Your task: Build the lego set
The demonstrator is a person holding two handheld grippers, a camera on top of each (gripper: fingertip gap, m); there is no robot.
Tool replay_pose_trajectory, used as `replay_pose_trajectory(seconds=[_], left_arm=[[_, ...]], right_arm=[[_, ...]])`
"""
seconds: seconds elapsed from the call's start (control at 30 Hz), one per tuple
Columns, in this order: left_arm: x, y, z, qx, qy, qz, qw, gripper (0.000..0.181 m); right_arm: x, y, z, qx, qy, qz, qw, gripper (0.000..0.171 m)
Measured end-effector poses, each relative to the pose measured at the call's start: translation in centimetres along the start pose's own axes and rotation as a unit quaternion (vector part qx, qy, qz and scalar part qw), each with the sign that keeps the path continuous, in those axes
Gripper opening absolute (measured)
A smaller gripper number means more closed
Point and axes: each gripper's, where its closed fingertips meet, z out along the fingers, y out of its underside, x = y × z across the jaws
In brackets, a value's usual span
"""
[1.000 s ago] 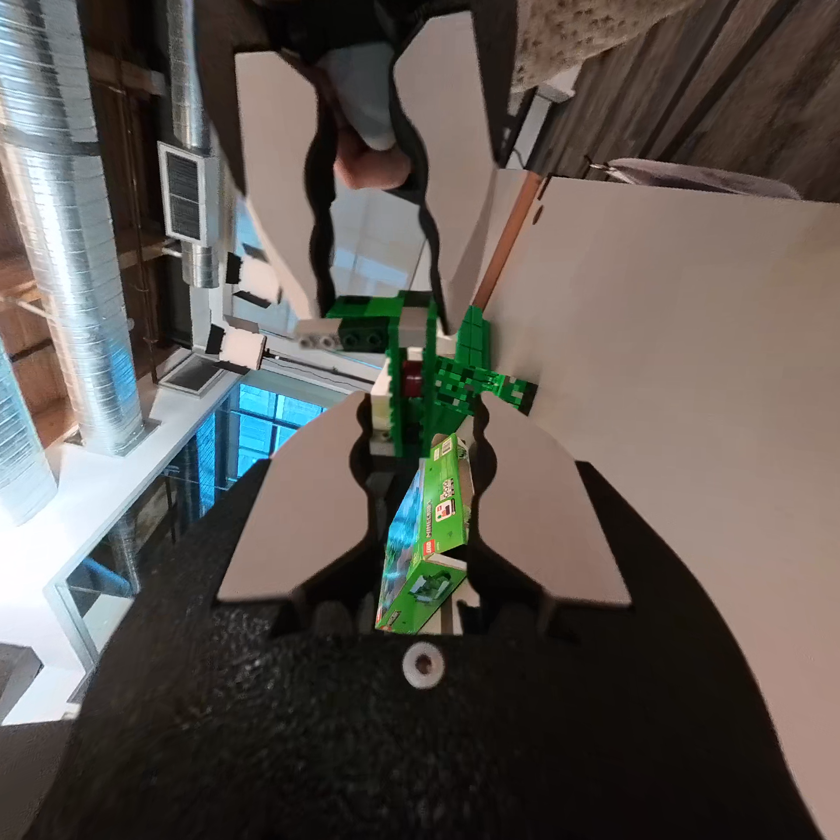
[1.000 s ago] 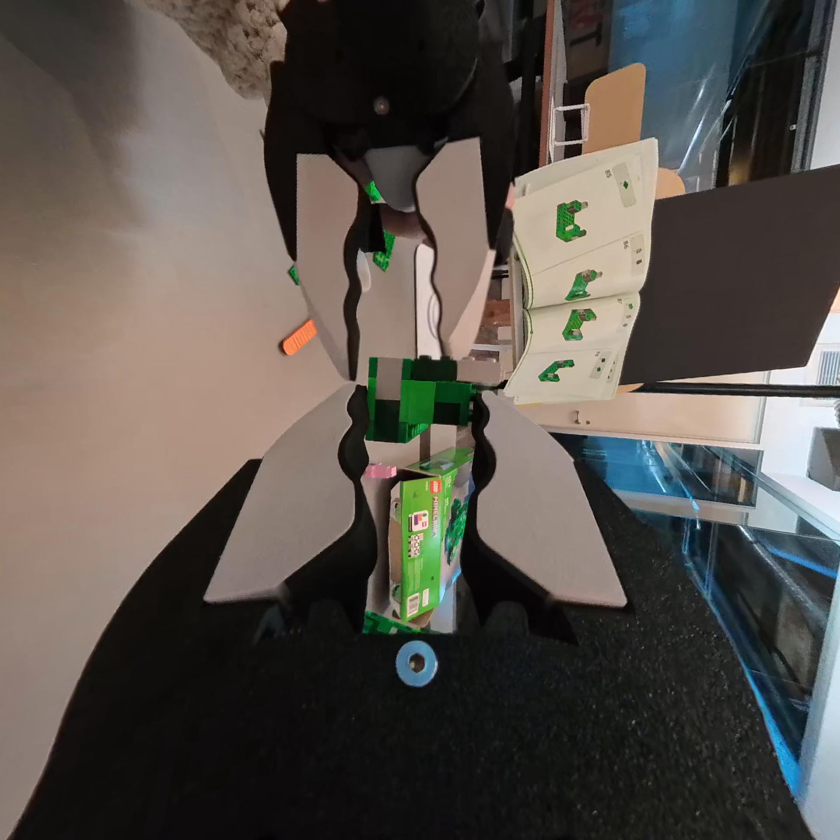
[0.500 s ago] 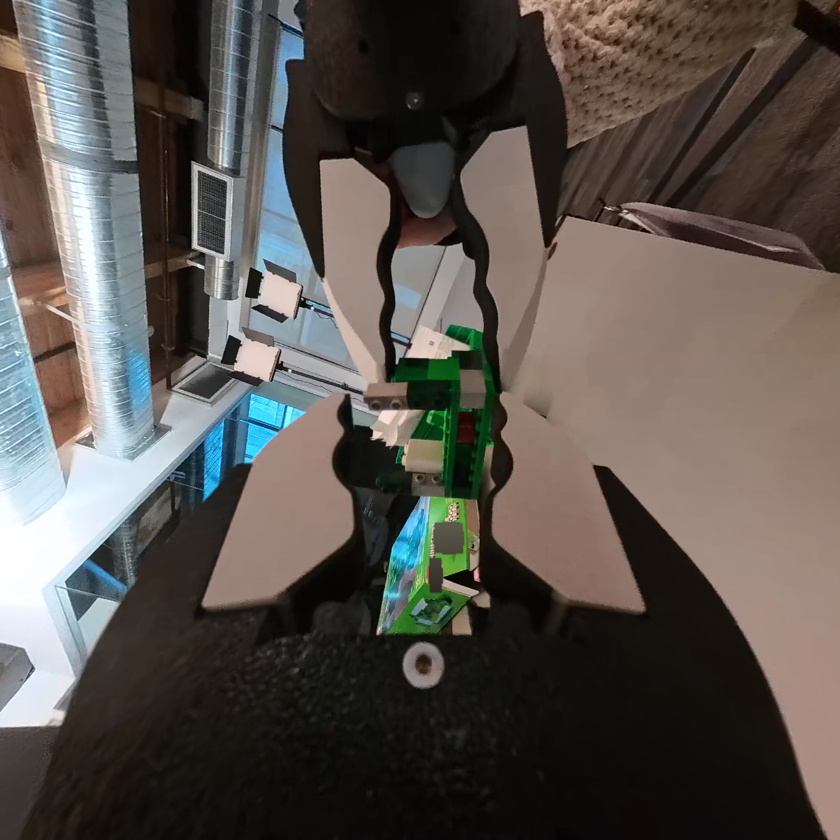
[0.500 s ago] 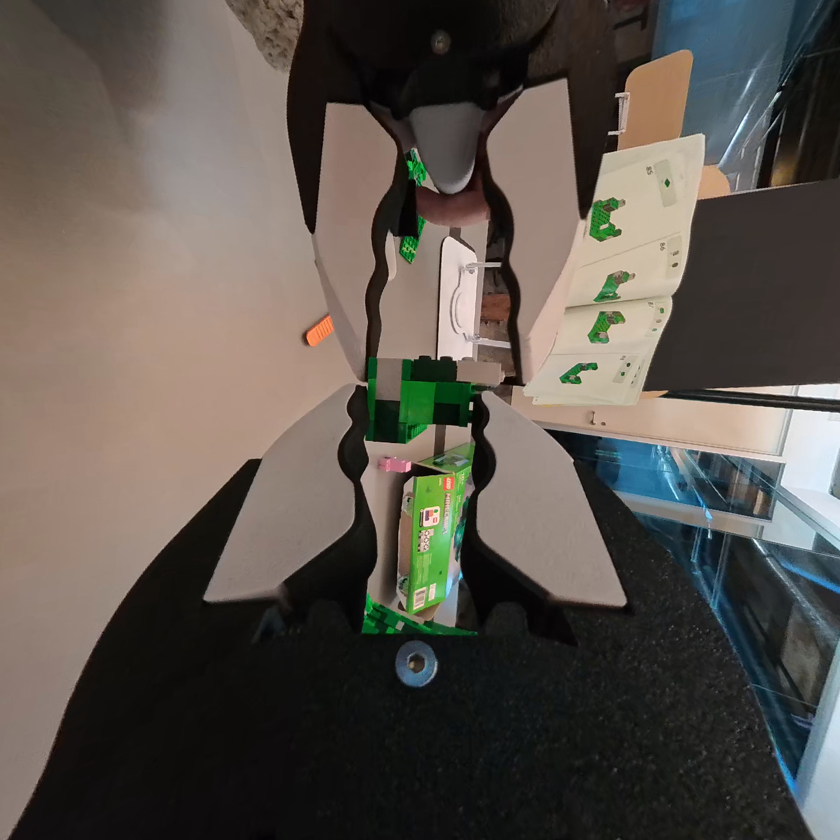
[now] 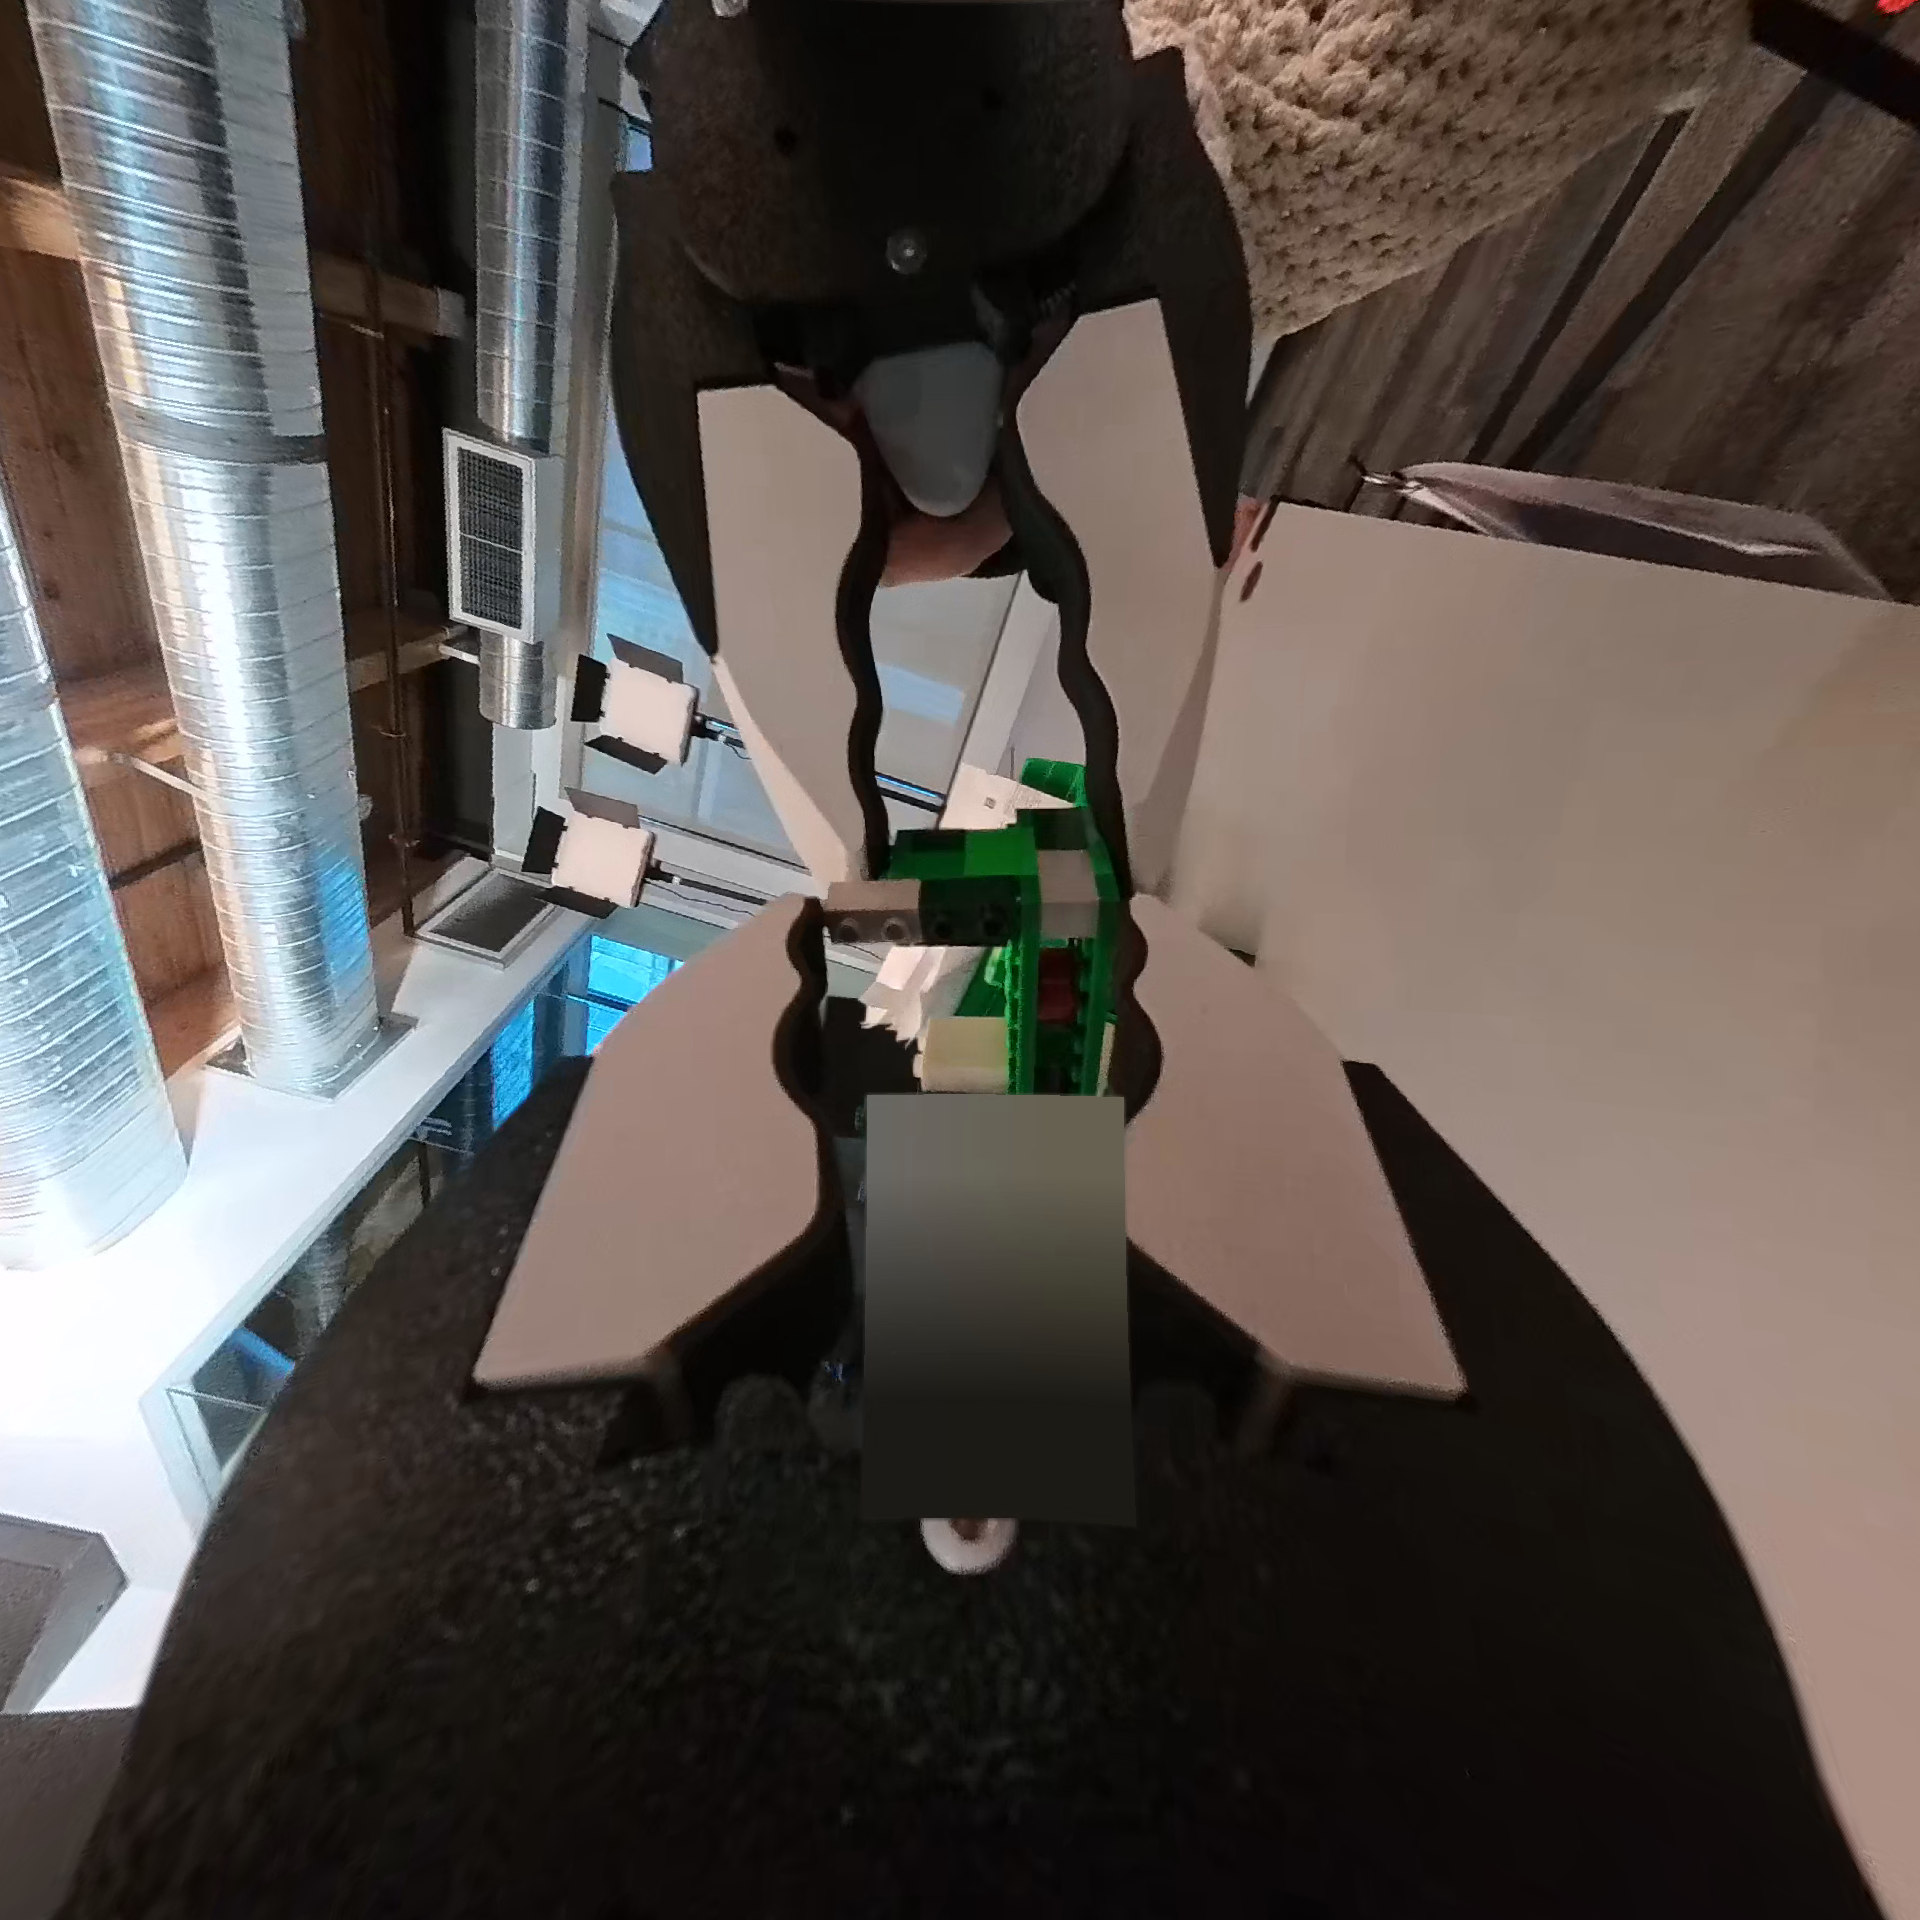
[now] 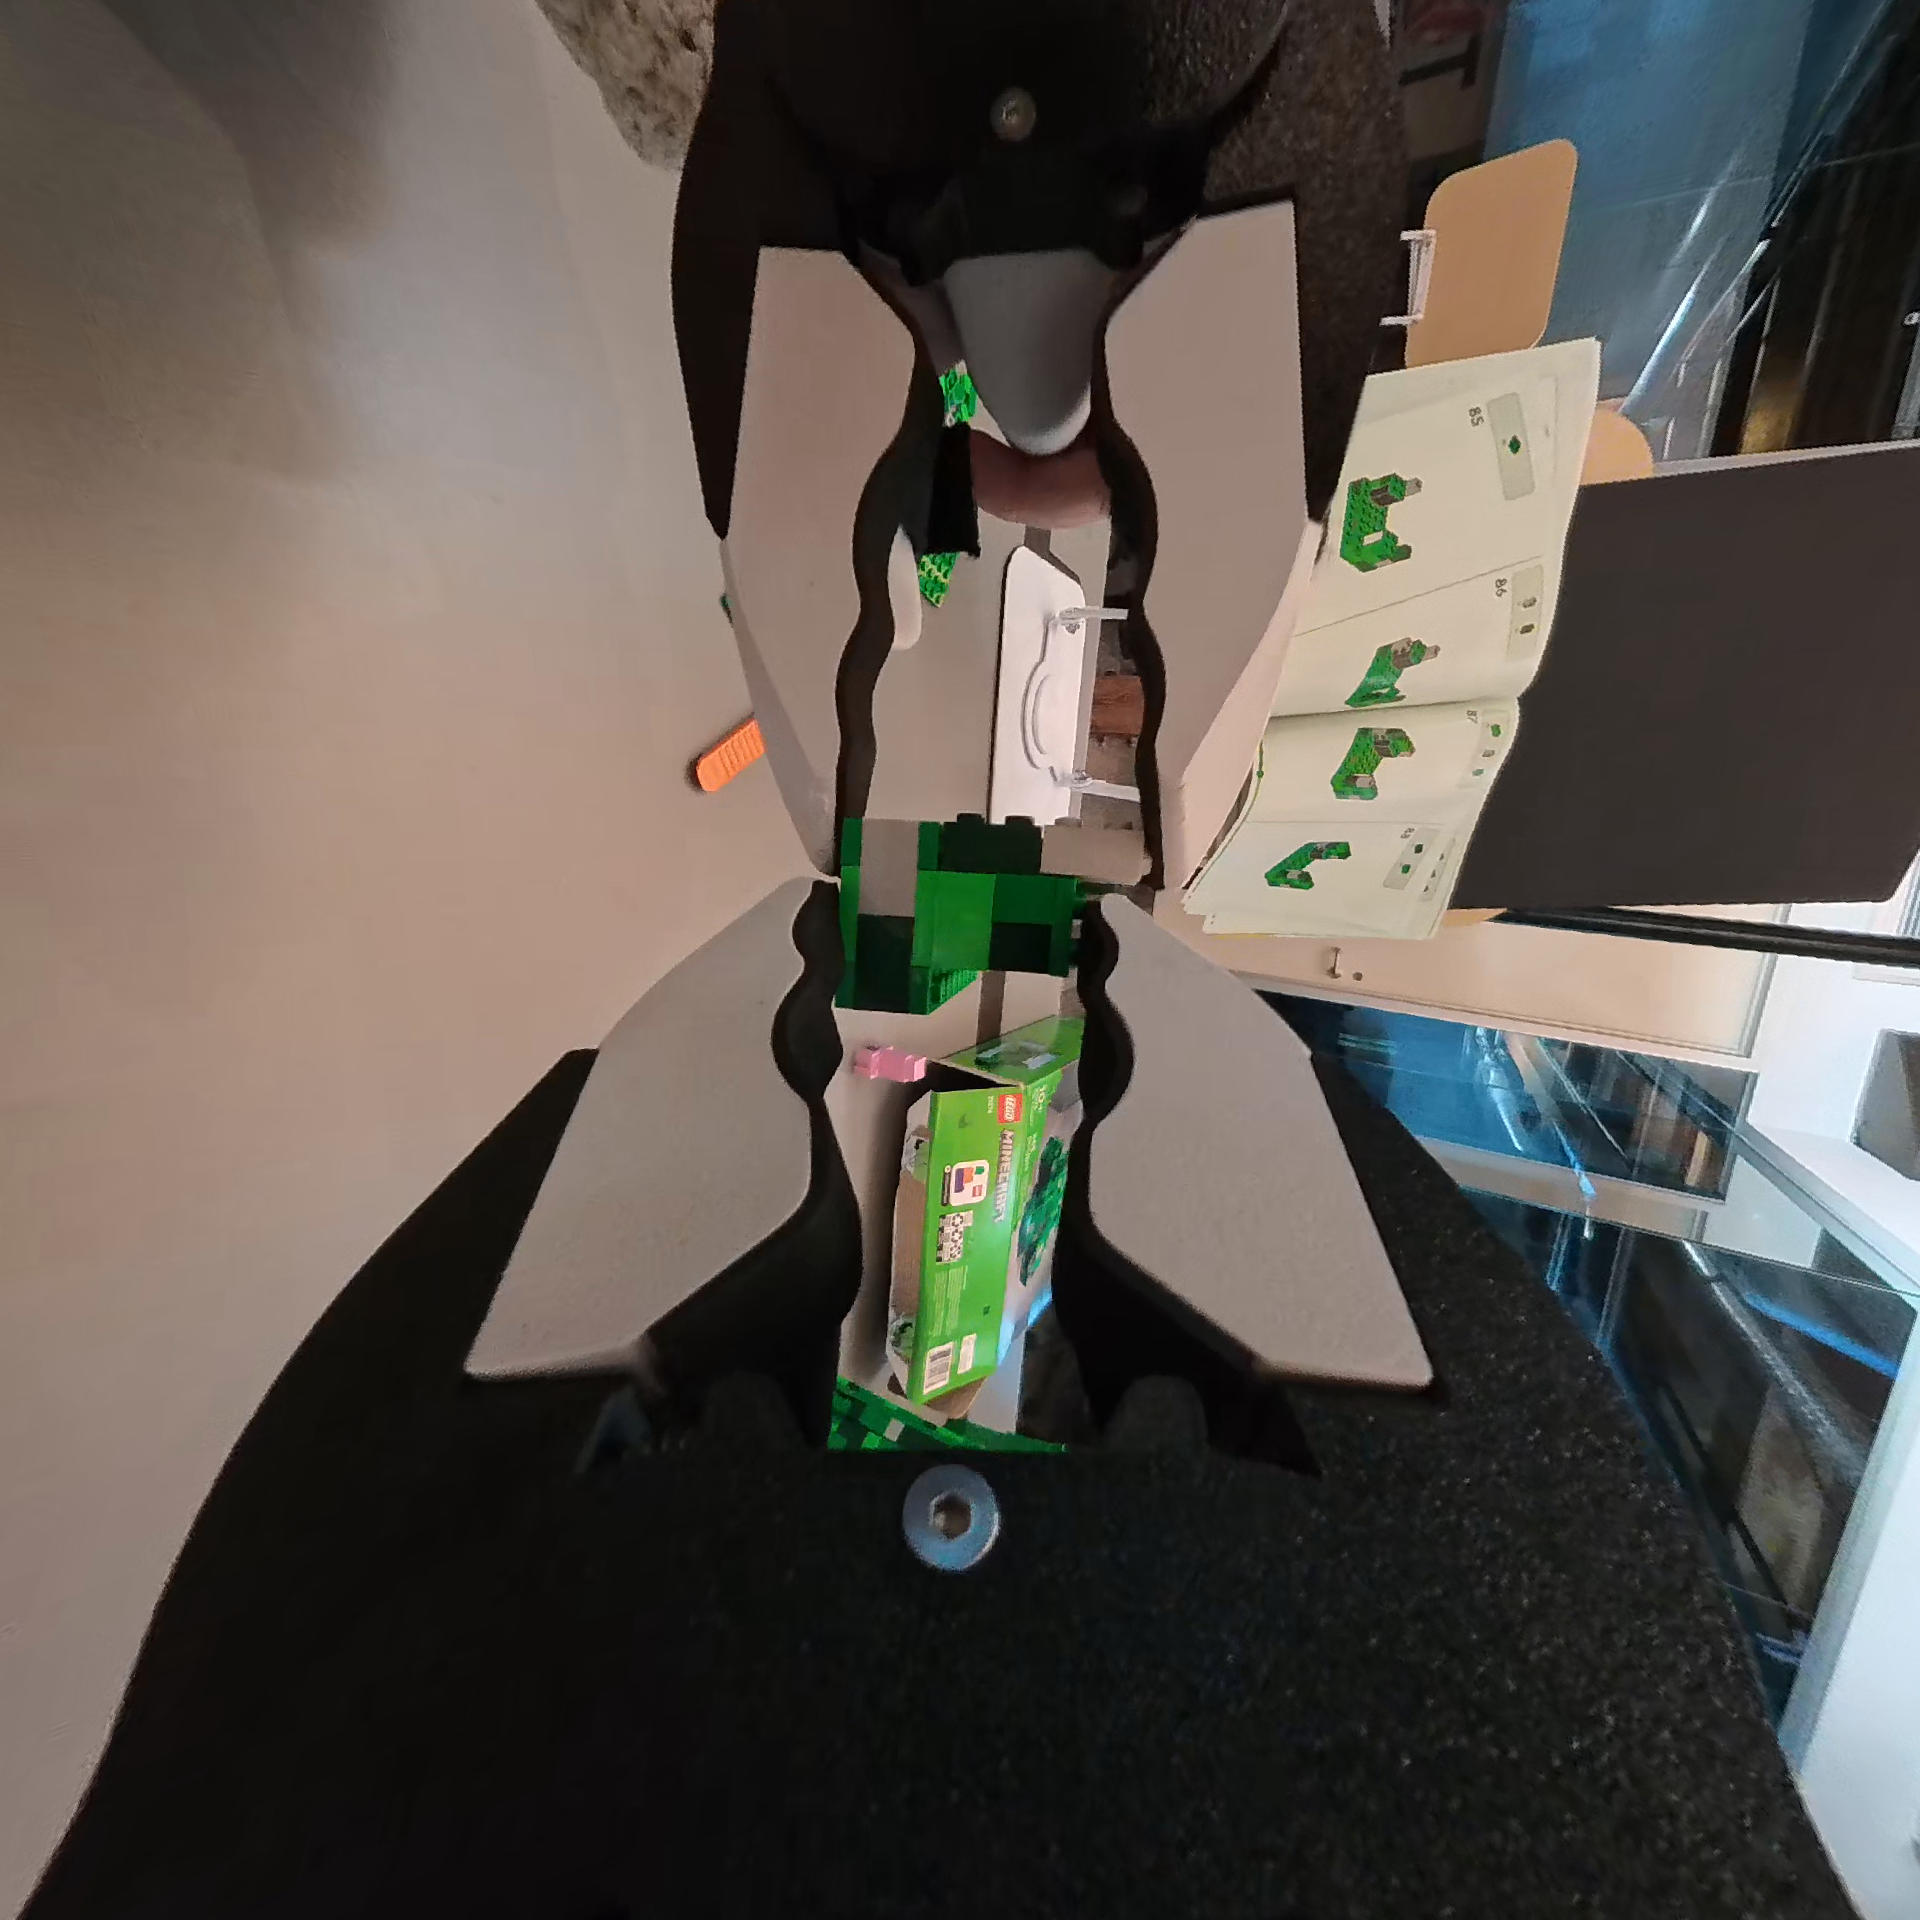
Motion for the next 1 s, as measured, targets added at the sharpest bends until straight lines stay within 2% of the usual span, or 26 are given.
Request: replay_pose_trajectory(seconds=[0.63,0.7,0.83,1.0], left_arm=[[0.3,1.0,0.3,-0.009,0.006,-0.009,1.000,0.052],[-0.1,1.8,0.6,-0.028,-0.018,-0.011,0.999,0.053],[-0.9,3.7,-0.1,-0.059,-0.058,-0.068,0.994,0.075],[1.6,9.1,-3.2,-0.147,-0.097,-0.178,0.968,0.062]], right_arm=[[-0.4,0.8,0.8,-0.005,0.003,0.009,1.000,0.044],[0.3,1.5,1.2,-0.011,0.036,0.003,0.999,0.044],[-0.5,3.0,2.9,0.000,0.069,-0.009,0.998,0.044],[-6.9,5.4,8.8,0.012,-0.008,0.014,1.000,0.044]])
